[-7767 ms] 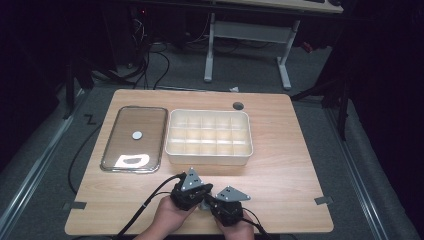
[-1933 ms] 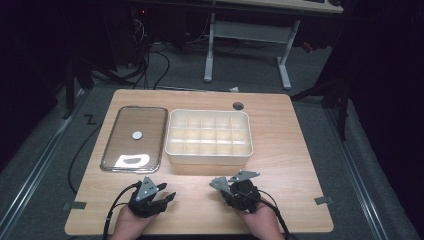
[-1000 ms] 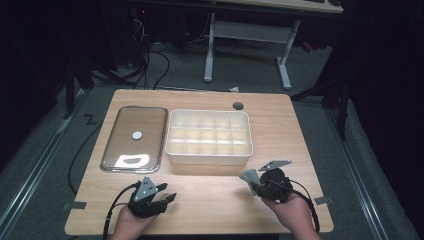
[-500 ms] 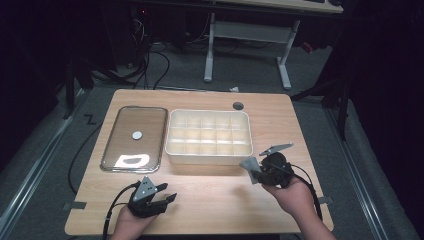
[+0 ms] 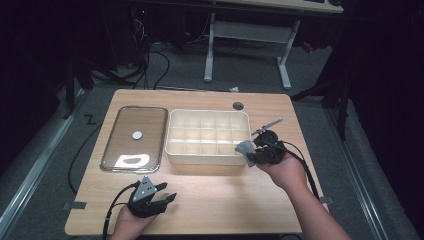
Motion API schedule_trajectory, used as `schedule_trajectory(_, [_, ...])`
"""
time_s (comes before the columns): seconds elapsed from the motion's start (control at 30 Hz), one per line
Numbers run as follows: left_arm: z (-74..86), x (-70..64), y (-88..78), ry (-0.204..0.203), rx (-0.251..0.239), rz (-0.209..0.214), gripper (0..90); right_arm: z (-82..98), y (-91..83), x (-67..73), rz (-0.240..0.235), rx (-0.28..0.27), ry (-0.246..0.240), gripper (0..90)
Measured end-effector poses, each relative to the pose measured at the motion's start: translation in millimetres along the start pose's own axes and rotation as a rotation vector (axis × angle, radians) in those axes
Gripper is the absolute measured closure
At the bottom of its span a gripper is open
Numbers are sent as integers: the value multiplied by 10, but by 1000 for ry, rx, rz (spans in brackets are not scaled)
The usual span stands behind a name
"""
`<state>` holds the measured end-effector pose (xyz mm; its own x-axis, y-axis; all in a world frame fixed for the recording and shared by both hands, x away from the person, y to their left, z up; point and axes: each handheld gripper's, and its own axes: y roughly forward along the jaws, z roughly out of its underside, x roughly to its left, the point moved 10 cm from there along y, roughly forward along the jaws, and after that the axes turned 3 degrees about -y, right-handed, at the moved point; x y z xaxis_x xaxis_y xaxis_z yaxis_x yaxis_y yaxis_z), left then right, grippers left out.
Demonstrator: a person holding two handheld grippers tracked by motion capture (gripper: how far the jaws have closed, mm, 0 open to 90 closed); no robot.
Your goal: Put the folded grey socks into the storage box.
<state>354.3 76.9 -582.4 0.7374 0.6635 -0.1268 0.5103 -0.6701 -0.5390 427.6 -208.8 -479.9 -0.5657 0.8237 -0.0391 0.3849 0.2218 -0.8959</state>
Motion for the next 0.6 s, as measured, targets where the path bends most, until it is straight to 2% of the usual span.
schedule_trajectory(0.23, [-4,4,17,8,-1,1,477,-173,134,-89,2,62,-9,698])
schedule_trajectory(0.33, [-2,2,18,12,-3,2,477,-224,211,-129,-4,89,13,699])
schedule_trajectory(0.47, [1,-1,20,13,-3,2,476,-274,333,-176,-4,126,6,699])
schedule_trajectory(0.6, [-2,1,17,13,-5,3,476,-297,411,-218,-12,153,27,700])
